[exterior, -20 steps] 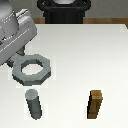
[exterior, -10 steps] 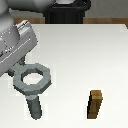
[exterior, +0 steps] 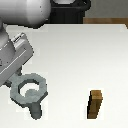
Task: Put the loop with the handle onto the peg.
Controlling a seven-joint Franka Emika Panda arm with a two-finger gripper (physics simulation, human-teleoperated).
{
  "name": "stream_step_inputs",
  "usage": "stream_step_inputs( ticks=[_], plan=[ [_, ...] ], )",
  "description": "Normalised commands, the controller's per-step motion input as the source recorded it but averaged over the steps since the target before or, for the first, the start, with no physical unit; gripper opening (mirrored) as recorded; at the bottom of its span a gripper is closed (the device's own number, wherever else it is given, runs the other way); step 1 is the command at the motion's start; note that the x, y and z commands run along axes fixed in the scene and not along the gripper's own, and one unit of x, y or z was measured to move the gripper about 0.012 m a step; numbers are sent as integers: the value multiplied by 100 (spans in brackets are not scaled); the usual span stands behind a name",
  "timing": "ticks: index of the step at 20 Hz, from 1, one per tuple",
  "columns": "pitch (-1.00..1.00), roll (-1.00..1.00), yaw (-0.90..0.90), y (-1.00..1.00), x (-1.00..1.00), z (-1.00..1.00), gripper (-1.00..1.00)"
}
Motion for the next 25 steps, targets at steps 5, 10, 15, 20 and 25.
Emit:
stream_step_inputs(
  ticks=[5, 10, 15, 20, 25],
  plan=[
    [0, 0, 0, 20, -20, -60, -100],
    [0, 0, 0, 0, 0, -40, 100],
    [0, 0, 0, 0, 0, 0, 100],
    [0, 0, 0, 0, 0, 0, 100],
    [0, 0, 0, 0, 0, 0, 100]
  ],
)
